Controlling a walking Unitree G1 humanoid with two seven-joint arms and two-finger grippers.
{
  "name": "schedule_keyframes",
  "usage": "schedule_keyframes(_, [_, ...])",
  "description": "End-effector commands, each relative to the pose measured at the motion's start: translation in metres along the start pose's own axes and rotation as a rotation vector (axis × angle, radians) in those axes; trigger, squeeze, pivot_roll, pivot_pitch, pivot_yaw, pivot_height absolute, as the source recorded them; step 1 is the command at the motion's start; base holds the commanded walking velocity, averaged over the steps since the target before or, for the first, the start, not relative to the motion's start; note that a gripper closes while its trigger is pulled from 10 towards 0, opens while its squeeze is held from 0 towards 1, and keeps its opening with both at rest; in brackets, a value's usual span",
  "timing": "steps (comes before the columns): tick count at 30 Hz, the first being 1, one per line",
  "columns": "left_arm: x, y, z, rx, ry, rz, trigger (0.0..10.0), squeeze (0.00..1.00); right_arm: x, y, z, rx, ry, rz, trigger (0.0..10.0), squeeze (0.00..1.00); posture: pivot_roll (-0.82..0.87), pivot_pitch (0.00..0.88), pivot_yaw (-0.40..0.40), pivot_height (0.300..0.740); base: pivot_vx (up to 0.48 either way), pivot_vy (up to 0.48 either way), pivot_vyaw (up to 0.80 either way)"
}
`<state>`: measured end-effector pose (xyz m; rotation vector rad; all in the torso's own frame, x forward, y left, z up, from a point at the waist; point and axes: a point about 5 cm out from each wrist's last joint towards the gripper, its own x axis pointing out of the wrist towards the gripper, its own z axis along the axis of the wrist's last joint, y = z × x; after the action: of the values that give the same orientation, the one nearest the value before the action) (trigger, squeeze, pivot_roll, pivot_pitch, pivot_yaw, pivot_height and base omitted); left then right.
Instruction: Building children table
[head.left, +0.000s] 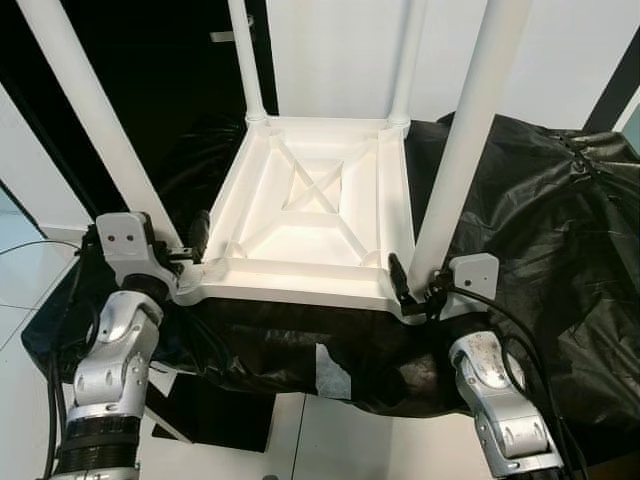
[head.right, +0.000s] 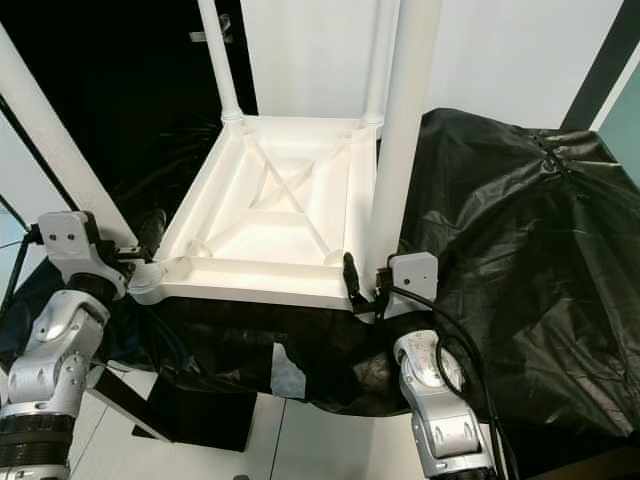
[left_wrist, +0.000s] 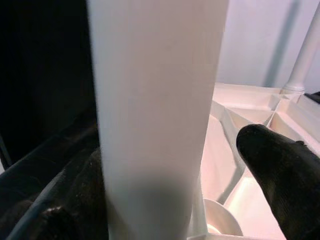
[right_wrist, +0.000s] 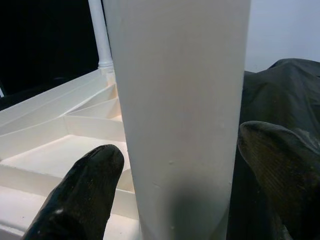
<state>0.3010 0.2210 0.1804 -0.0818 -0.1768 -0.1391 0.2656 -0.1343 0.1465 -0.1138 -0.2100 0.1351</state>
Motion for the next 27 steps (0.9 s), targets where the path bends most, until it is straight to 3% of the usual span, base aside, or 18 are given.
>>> schedule_keyframes(1, [-0.004, -0.012, 0.002, -0.004, 0.009, -0.222, 10.0, 0.00, -0.001, -0.001, 0.000, 0.007, -0.003, -0.010, 10.0, 0.00, 0.02, 0.000, -0.001, 0.740, 0.000, 0.000, 0.00])
schedule_keyframes(9, [-0.015, -0.005, -0.001, 0.012, 0.060, -0.246, 10.0, 0.00, -0.009, -0.004, -0.004, 0.028, 0.010, -0.011, 10.0, 0.00, 0.02, 0.000, -0.003, 0.740, 0.000, 0.000, 0.00])
schedule_keyframes(23, [-0.014, -0.004, -0.003, 0.051, 0.095, -0.274, 10.0, 0.00, -0.016, -0.005, -0.003, 0.008, -0.007, -0.056, 10.0, 0.00, 0.01, 0.000, 0.016, 0.740, 0.000, 0.000, 0.00])
schedule_keyframes(27, [-0.014, -0.003, -0.003, 0.067, 0.100, -0.270, 10.0, 0.00, -0.029, -0.004, -0.008, 0.013, 0.018, -0.058, 10.0, 0.00, 0.01, 0.000, 0.021, 0.740, 0.000, 0.000, 0.00])
